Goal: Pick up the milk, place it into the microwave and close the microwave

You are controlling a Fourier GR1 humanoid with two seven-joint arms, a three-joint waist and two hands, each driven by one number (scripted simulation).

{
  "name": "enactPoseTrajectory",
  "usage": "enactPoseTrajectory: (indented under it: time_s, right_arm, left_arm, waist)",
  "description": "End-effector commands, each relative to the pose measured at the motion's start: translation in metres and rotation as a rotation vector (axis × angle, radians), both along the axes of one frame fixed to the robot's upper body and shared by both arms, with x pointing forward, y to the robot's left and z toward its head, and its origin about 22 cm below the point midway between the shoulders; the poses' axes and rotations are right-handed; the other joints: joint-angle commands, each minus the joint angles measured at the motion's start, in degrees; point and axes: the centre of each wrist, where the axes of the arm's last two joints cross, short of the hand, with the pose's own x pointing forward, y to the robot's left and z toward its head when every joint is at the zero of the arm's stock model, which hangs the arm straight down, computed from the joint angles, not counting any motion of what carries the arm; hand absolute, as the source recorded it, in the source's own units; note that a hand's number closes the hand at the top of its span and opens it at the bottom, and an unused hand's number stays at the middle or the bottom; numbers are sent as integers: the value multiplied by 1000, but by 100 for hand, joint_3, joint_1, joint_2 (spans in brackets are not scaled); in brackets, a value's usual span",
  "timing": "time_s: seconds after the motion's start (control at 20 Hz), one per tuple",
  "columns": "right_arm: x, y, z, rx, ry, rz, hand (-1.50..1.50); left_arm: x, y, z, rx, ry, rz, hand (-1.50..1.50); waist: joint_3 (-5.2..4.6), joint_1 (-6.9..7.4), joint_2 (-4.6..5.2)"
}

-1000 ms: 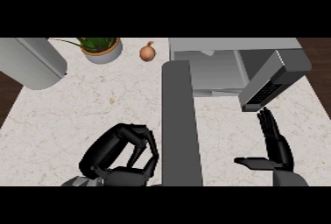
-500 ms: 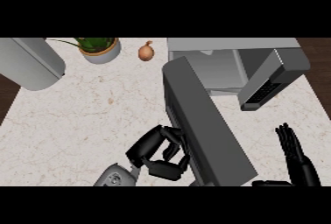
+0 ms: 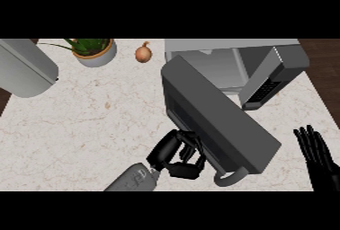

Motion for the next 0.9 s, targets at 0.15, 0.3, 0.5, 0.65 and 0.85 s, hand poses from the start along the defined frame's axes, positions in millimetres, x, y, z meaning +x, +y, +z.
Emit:
enactPoseTrajectory:
  time_s: [0.15,0.3,0.5,0.65,0.85]
  right_arm:
    - [-4,4,38,18,-53,145,-150]
    - [4,10,50,33,-77,160,-150]
    - [5,11,63,34,-77,225,-150]
    - [13,15,75,20,-75,255,-150]
    - [13,9,93,-33,-95,292,-150]
  left_arm:
    - [4,-7,-17,7,40,59,150]
    - [1,-21,-9,24,54,26,150]
    - [12,-27,7,-84,28,60,150]
    - [12,-36,16,-112,23,82,150]
    - [28,-41,37,-173,-11,192,150]
  waist:
    - [-12,-288,62]
    - [-8,-356,71]
    - [-19,-517,116]
    - [-24,-608,139]
    - [-26,-785,131]
